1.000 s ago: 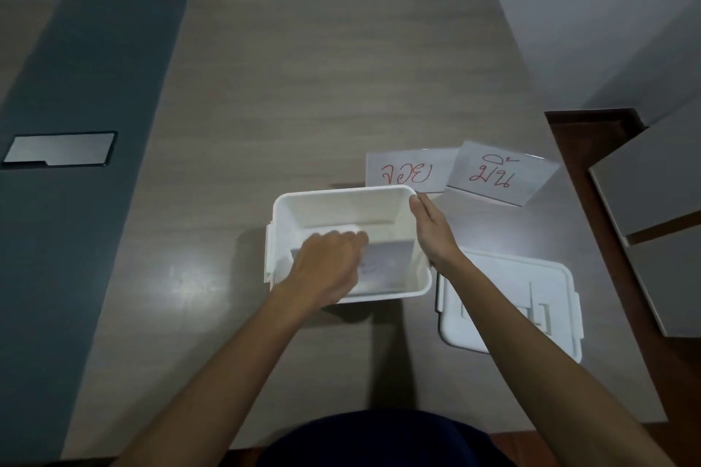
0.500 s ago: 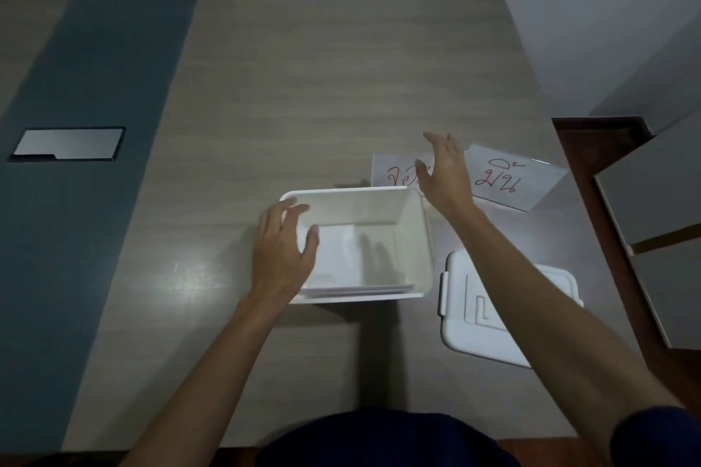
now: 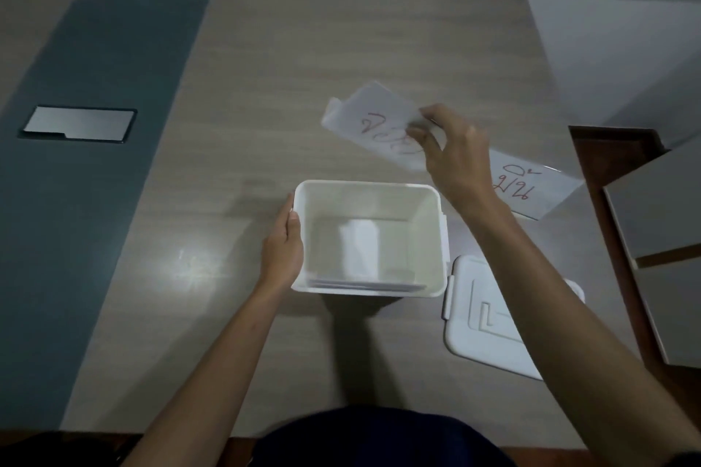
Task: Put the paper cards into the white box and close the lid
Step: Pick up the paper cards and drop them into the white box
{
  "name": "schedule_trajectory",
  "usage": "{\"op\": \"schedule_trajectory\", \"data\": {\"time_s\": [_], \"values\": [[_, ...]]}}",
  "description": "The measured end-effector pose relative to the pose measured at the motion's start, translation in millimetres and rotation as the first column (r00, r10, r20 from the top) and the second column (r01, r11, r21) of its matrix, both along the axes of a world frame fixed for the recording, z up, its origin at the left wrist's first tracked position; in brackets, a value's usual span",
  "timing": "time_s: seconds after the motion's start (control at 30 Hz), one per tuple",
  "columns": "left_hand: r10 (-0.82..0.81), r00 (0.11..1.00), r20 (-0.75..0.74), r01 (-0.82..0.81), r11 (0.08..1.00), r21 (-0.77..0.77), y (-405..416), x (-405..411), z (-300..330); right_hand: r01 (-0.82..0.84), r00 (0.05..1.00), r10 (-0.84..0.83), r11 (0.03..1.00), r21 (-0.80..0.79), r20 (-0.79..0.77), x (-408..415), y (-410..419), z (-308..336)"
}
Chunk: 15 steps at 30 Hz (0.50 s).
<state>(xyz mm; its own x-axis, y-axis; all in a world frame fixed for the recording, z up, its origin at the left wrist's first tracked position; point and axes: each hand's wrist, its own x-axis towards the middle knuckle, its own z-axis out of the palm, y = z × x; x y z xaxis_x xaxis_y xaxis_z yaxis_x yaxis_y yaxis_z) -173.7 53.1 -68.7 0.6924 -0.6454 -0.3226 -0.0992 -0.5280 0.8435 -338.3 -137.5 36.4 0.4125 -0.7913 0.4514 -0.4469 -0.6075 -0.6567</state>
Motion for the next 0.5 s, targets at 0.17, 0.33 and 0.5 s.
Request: {"op": "schedule_trajectory", "data": {"time_s": [0.17,0.33,0.5], "values": [[0.009,1.0,-0.012,-0.01,0.999,-0.038,-11.3,-3.9,-3.3,-0.244,0.925,0.246,0.969,0.042,-0.29,-13.4,63.9,-19.1],[0.019,1.0,-0.003,-0.02,0.997,-0.078,-19.5,-9.2,-4.3,-0.272,0.667,0.451,0.888,0.37,-0.593,-22.8,92.9,-77.3],[0.011,1.0,-0.009,-0.011,0.996,-0.09,-27.4,-13.1,-6.7,-0.168,0.64,0.491,0.84,0.516,-0.591,-28.6,95.8,-75.9]]}}
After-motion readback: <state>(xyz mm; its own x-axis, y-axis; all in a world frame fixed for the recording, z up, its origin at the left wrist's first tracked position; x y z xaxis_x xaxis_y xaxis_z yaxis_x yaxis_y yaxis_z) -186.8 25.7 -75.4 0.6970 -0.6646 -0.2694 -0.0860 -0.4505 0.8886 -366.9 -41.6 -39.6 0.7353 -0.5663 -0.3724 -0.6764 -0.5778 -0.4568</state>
